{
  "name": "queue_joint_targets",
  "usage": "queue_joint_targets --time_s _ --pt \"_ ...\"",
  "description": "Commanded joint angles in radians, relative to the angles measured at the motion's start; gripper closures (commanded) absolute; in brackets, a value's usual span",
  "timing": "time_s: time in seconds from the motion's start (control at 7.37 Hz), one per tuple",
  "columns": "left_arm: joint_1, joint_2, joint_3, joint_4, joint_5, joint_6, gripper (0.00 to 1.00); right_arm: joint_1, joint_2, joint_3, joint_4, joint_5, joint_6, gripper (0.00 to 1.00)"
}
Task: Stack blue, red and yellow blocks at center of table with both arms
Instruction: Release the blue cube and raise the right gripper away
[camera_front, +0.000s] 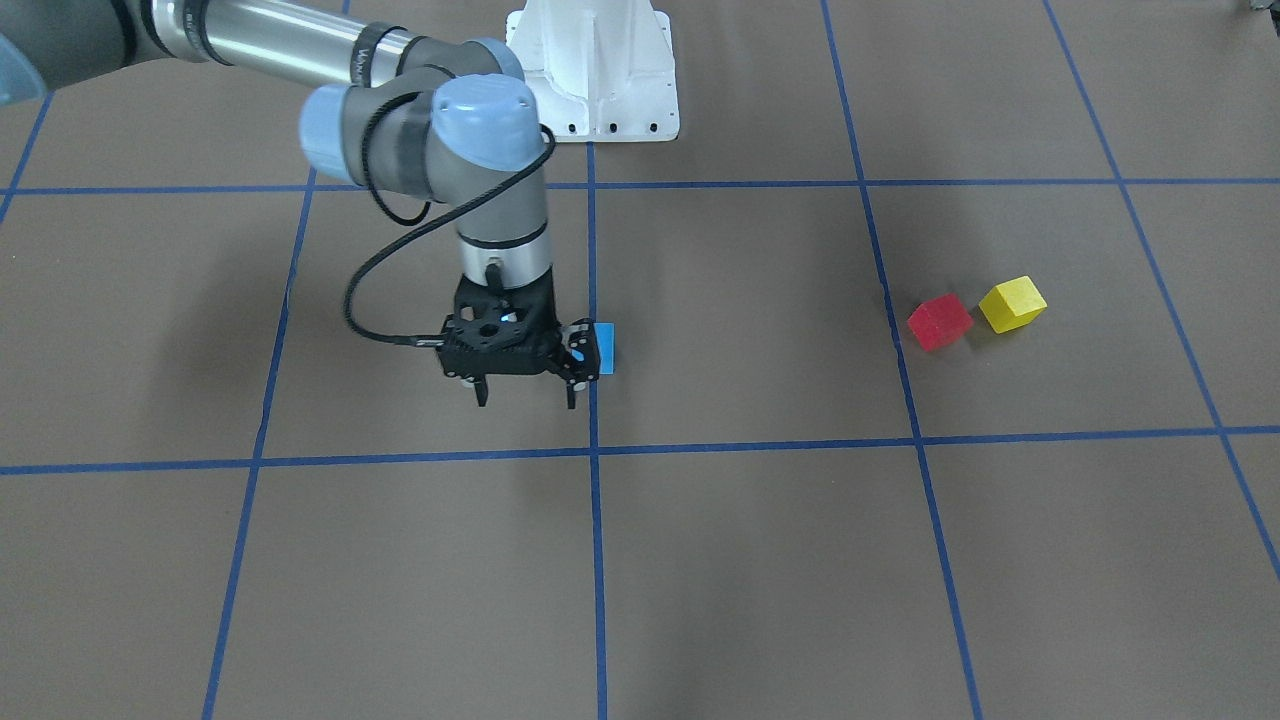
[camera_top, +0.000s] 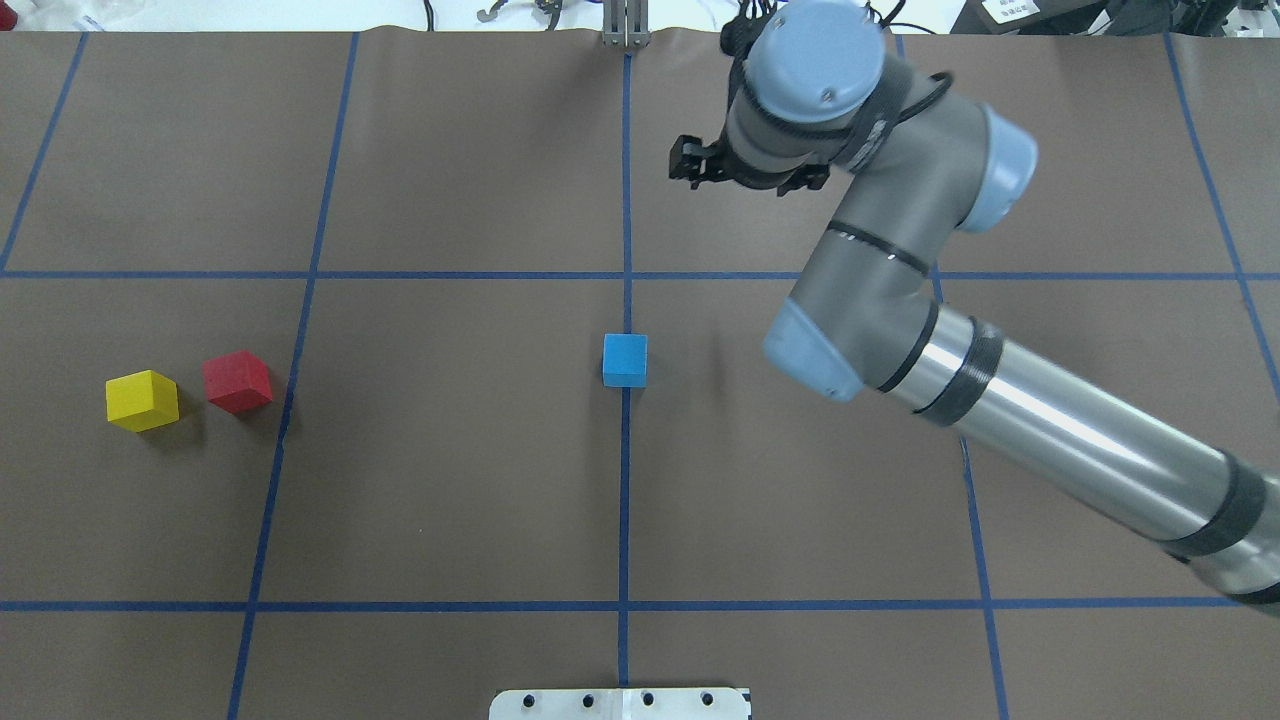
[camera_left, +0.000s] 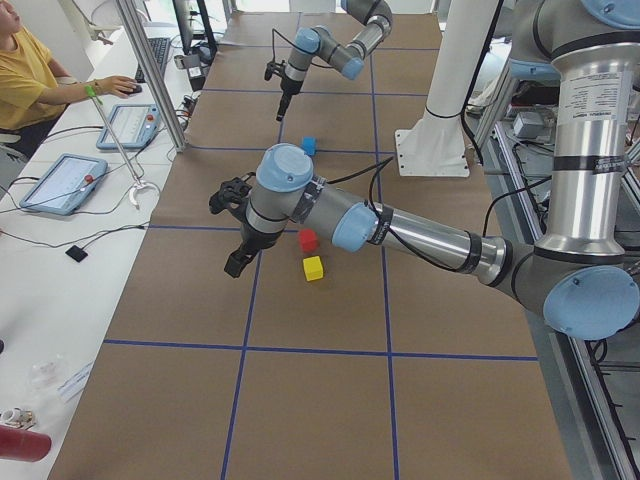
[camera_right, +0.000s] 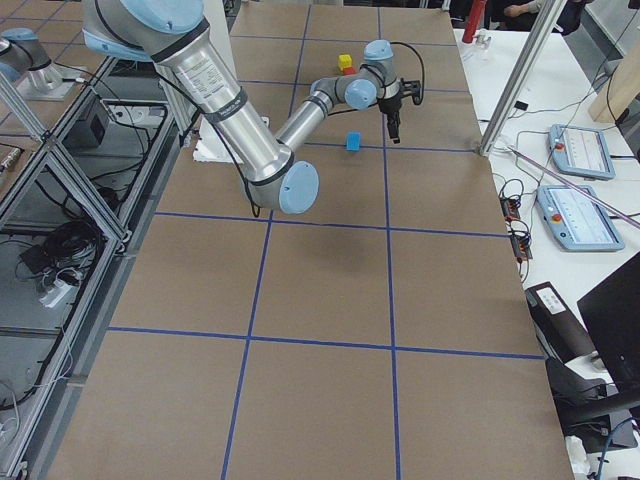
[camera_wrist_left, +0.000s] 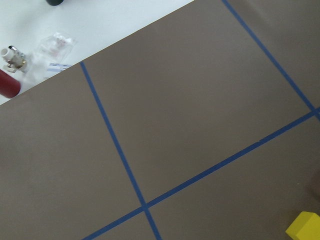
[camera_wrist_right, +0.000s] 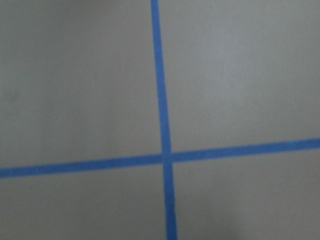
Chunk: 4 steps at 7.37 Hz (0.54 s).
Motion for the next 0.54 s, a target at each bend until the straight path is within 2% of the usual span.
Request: queue_joint_targets --time_s 0.0,0.14,0.41 --pt "0.110 0.002 -0.026 -0.120 -0.024 -0.420 0.00 0.264 -0.144 0.069 -0.006 0.243 -0.328 0.00" --pt "0.206 0.003 -0.063 -0.136 0.037 -0.595 0.00 0.365 -0.218 0.069 0.000 0.323 -0.503 0.00" --pt "0.479 0.009 -0.117 -0.138 0.288 -0.896 0.00 0.494 -0.324 0.068 0.008 0.423 -0.755 0.00"
